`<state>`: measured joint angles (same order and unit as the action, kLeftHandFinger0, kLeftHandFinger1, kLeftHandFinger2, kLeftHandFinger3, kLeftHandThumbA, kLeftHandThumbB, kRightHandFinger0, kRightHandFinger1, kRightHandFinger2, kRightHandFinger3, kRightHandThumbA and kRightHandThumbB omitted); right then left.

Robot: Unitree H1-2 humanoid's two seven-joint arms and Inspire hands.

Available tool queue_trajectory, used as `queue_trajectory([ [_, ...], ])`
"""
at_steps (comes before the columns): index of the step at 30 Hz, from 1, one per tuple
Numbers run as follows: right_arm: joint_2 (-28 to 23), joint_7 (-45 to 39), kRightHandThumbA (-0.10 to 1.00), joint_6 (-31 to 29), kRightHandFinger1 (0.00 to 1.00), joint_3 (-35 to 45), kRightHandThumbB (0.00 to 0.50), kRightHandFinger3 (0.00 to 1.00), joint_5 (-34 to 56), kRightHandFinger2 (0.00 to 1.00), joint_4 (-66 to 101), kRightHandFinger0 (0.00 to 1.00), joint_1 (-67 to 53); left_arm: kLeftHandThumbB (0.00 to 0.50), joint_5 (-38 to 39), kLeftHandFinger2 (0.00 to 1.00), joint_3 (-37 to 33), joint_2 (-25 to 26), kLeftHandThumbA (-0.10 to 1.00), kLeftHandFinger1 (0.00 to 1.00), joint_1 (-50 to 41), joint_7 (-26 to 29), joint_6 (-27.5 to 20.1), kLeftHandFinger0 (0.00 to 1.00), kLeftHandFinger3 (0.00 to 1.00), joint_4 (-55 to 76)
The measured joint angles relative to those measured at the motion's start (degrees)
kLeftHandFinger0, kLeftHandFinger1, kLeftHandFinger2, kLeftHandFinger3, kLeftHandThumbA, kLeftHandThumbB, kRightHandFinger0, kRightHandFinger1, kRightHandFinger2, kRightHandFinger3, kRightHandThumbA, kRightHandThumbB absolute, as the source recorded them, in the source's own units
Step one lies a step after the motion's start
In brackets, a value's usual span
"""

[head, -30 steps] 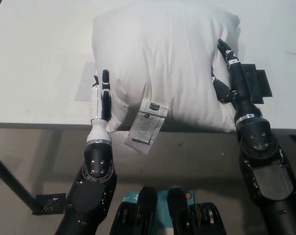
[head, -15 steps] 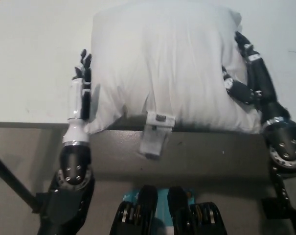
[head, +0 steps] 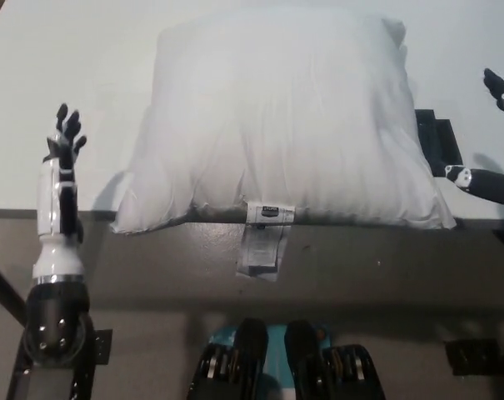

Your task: The robot uses both hands to lift the pillow and then drops it on the table

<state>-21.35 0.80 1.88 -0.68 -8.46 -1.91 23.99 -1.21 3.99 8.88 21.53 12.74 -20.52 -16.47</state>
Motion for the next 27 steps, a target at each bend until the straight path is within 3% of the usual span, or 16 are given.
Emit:
queue_trajectory([
  [4, -0.1, -0.4, 1.00, 0.0, 1.00, 0.7, 0.334, 1.00, 0.5, 1.00, 0.8, 1.00, -2.6, 0.132, 0.3, 1.00, 0.3, 0.0, 1.00, 1.00, -4.1, -0.8, -0.7, 1.00, 1.00, 0.1],
  [6, -0.3, -0.8, 1.00, 0.1, 1.00, 1.5, 0.334, 1.00, 0.8, 1.00, 2.9, 1.00, -4.4, 0.133, 0.7, 1.00, 0.7, -0.2, 1.00, 1.00, -6.5, -1.0, -1.5, 1.00, 1.00, 0.5],
  [8, -0.5, -1.2, 1.00, 0.1, 1.00, 2.2, 0.308, 1.00, 1.1, 1.00, 4.6, 1.00, -5.7, 0.104, 0.9, 1.00, 1.0, -0.5, 1.00, 1.00, -8.5, -1.2, -2.0, 1.00, 1.00, 0.8],
  [14, 0.4, -1.6, 1.00, -2.2, 1.00, 3.1, 0.338, 1.00, 1.9, 1.00, 15.6, 1.00, -18.2, 0.117, 1.6, 1.00, 1.4, -5.7, 1.00, 1.00, -20.1, -1.6, -3.3, 1.00, 1.00, 8.9],
  [16, 1.5, -1.6, 1.00, -3.7, 1.00, 3.1, 0.327, 1.00, 2.1, 1.00, 16.0, 1.00, -22.8, 0.104, 2.2, 1.00, 1.4, -7.4, 1.00, 1.00, -23.5, -2.3, -3.4, 1.00, 1.00, 9.2],
  [20, 3.2, -1.6, 1.00, -7.2, 1.00, 2.7, 0.243, 1.00, 2.4, 1.00, 15.0, 1.00, -30.9, 0.111, 3.3, 1.00, 0.7, -9.6, 1.00, 1.00, -27.8, -4.2, -3.4, 1.00, 1.00, 10.4],
  [25, 4.6, -1.2, 1.00, -11.7, 1.00, 2.4, 0.260, 1.00, 0.4, 1.00, 10.9, 1.00, -37.3, 0.153, 3.9, 1.00, 0.2, -10.9, 1.00, 1.00, -31.2, -6.8, -3.4, 1.00, 1.00, 10.4],
  [26, 4.8, -1.0, 1.00, -12.4, 1.00, 2.3, 0.258, 1.00, 0.1, 1.00, 10.5, 1.00, -37.7, 0.113, 4.0, 1.00, 0.2, -11.0, 1.00, 1.00, -31.7, -7.2, -3.4, 1.00, 1.00, 10.4],
  [27, 4.9, -0.9, 1.00, -13.4, 1.00, 2.2, 0.273, 1.00, -0.7, 1.00, 9.9, 1.00, -38.0, 0.109, 3.7, 1.00, -0.4, -11.0, 1.00, 1.00, -32.2, -7.3, -3.5, 1.00, 1.00, 10.3],
])
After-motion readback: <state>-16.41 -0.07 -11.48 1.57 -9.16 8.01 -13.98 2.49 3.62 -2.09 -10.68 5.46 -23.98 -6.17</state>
